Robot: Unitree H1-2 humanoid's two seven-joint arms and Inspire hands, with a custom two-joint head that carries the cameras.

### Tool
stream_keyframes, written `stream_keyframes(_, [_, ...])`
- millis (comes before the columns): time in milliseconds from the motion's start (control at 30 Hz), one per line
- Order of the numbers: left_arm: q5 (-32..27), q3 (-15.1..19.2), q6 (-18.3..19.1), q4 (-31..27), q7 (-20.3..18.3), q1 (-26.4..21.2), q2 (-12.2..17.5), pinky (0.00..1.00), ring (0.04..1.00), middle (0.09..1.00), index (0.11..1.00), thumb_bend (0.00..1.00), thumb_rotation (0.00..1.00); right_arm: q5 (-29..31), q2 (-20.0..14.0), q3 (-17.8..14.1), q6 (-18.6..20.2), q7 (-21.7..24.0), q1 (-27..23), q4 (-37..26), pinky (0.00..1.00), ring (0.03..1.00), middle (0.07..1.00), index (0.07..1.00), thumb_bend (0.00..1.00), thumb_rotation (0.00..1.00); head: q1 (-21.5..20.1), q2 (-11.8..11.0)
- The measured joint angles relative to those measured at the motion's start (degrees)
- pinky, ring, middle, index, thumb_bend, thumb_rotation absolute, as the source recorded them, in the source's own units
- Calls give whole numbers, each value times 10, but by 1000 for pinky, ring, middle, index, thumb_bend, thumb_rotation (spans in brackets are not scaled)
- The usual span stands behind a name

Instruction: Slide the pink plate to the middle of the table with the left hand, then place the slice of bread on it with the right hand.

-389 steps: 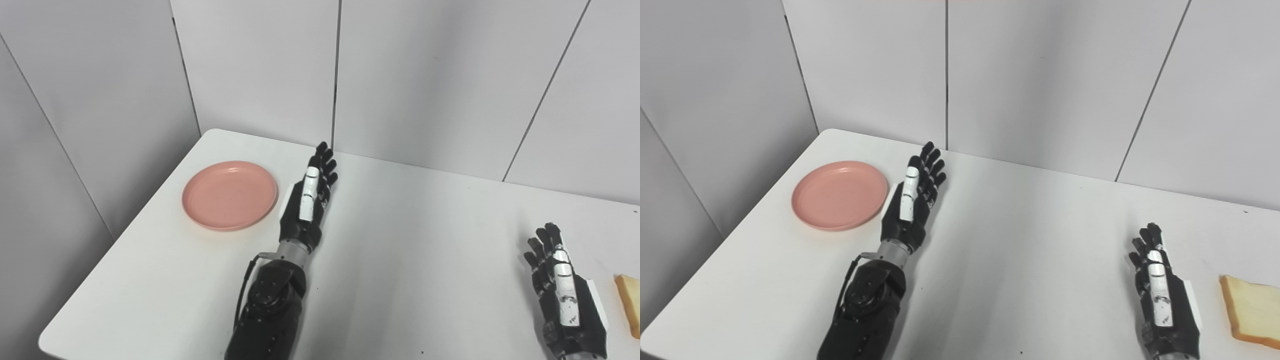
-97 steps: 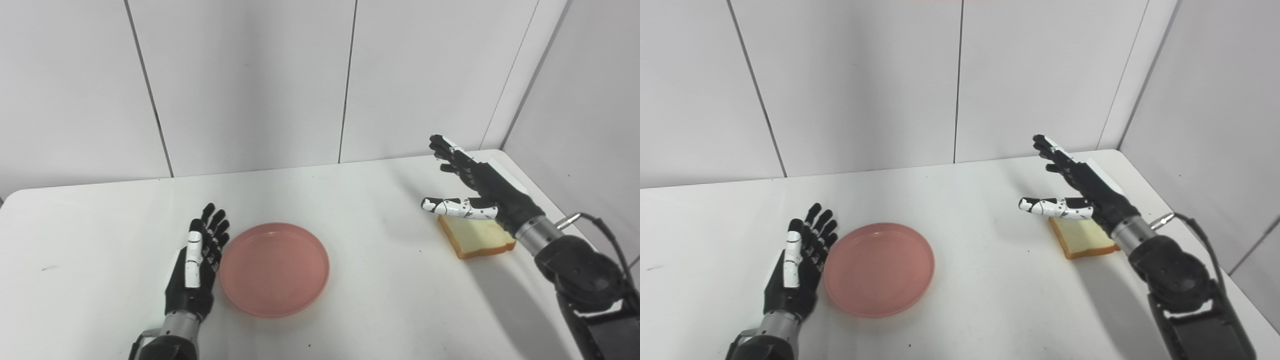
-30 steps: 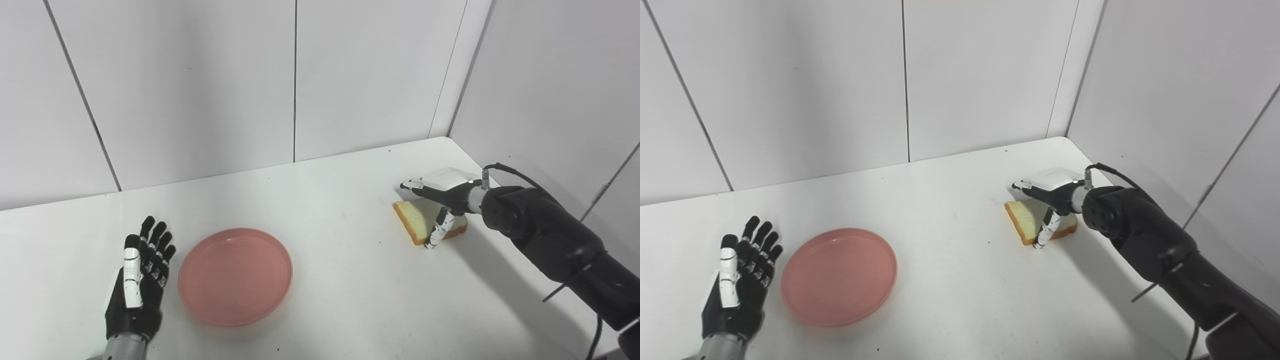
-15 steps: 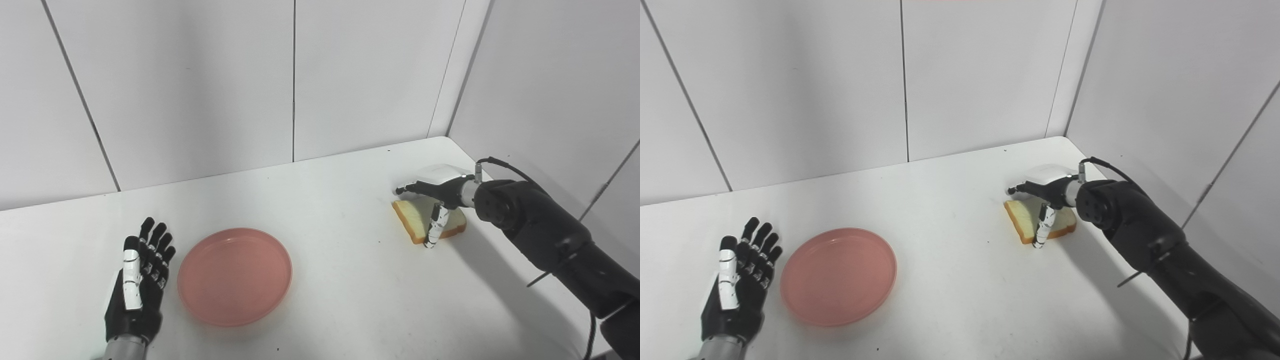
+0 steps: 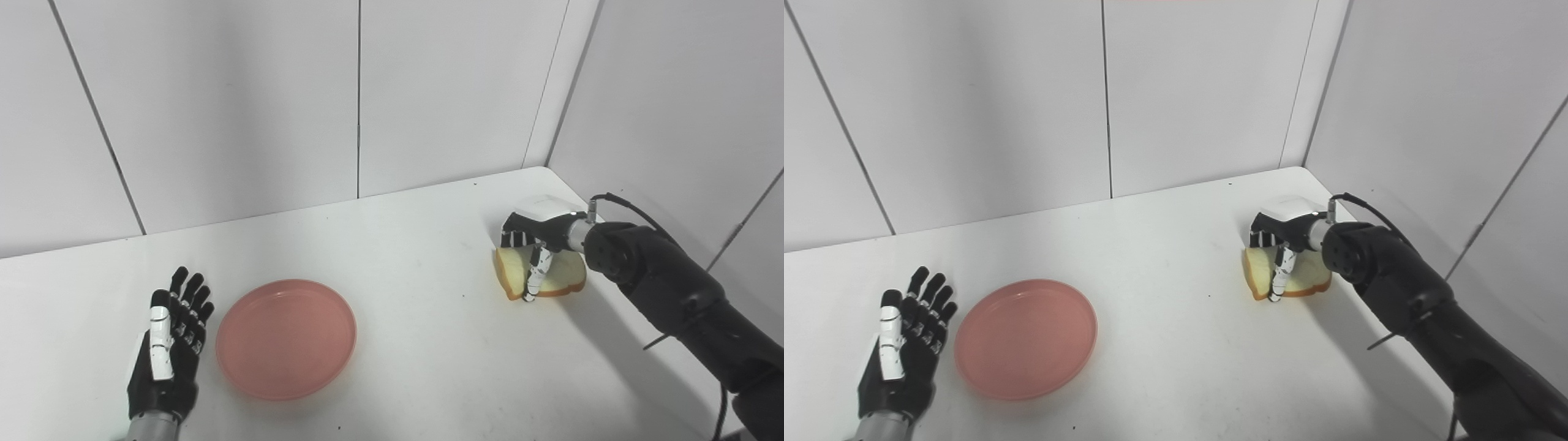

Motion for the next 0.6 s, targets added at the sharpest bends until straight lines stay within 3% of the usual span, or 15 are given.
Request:
stream_keyframes(300, [1, -2, 0, 0, 0, 0, 0, 999, 990, 982, 974, 643, 1000, -2, 5, -18, 0, -9, 14, -43, 330, 403, 457, 511, 527, 0, 4, 2])
stream_keyframes(600, [12, -7, 0, -1, 12, 0, -8, 1000, 977, 969, 964, 640, 998, 13, 23, -37, 6, 19, 5, -170, 378, 448, 469, 506, 527, 0, 28, 4])
